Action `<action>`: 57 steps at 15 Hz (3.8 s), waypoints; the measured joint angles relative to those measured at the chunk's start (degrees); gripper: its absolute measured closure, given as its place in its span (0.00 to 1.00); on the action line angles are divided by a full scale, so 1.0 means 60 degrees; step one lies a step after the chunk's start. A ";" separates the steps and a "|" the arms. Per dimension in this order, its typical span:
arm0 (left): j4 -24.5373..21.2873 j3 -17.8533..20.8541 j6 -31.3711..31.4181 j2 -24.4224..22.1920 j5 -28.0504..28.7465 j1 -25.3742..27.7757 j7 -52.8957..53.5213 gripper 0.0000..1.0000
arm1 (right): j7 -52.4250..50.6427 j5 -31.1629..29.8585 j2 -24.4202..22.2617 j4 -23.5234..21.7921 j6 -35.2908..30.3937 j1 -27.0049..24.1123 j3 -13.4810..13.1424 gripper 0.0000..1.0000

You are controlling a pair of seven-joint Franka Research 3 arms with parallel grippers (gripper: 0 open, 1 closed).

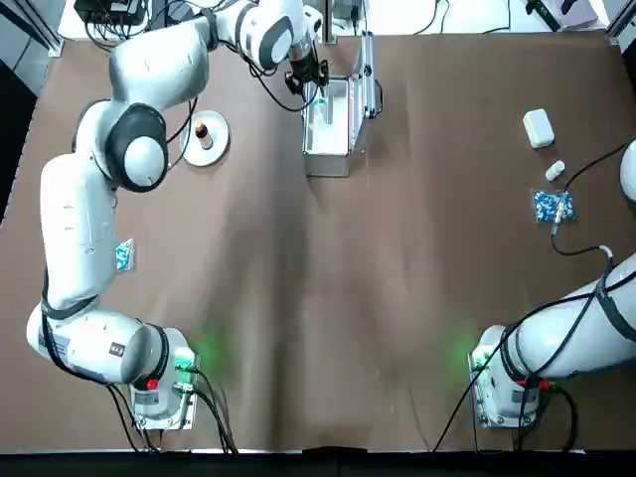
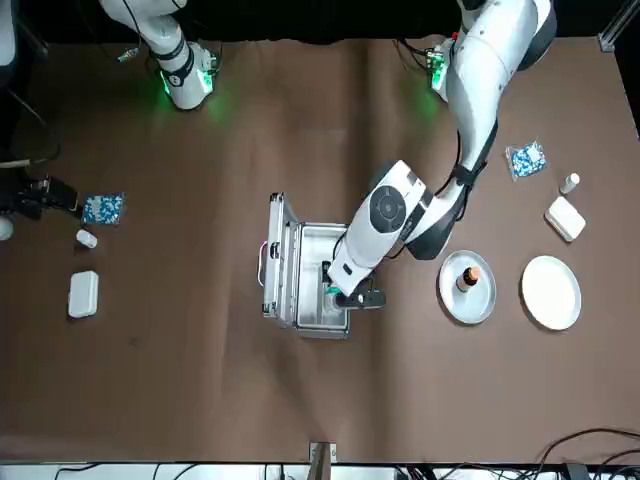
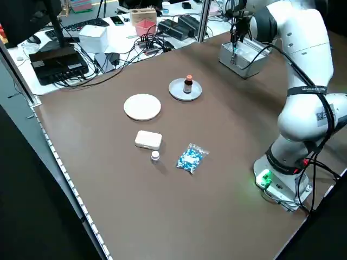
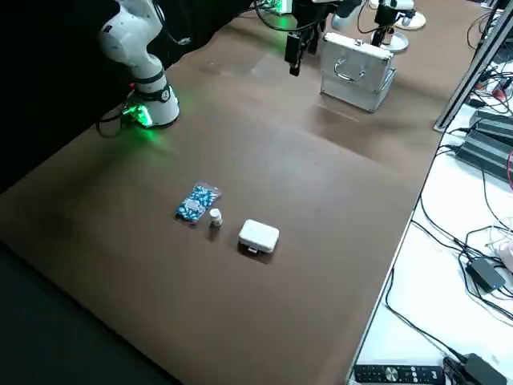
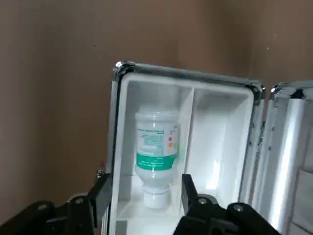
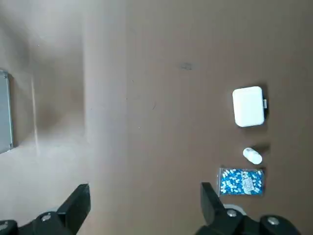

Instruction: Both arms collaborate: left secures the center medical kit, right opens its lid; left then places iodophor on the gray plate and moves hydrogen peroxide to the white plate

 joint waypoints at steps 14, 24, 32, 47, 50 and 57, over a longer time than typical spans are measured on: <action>-0.0007 0.0852 0.0058 0.0080 0.0058 -0.1001 0.0008 0.43 | 0.0000 0.0000 0.0009 -0.0007 -0.0008 0.0004 0.0000 0.00; -0.0088 0.0868 0.0049 0.0132 0.0208 -0.1085 0.0185 0.47 | 0.0000 0.0000 0.0011 -0.0010 -0.0008 0.0005 0.0000 0.00; -0.0094 0.0890 0.0048 0.0231 0.0234 -0.1088 0.0368 0.53 | 0.0000 0.0000 0.0011 -0.0010 -0.0008 0.0005 0.0000 0.00; -0.0104 0.0893 0.0048 0.0401 0.0238 -0.1098 0.0370 0.56 | 0.0000 0.0000 0.0012 -0.0012 0.0003 0.0007 -0.0001 0.00; -0.0105 0.0893 0.0048 0.0433 0.0239 -0.1098 0.0370 0.59 | 0.0000 0.0000 0.0012 -0.0012 0.0004 0.0009 -0.0001 0.00; -0.0104 0.0893 0.0049 0.0439 0.0239 -0.1100 0.0370 0.68 | 0.0000 0.0000 0.0011 -0.0011 0.0023 0.0011 -0.0001 0.00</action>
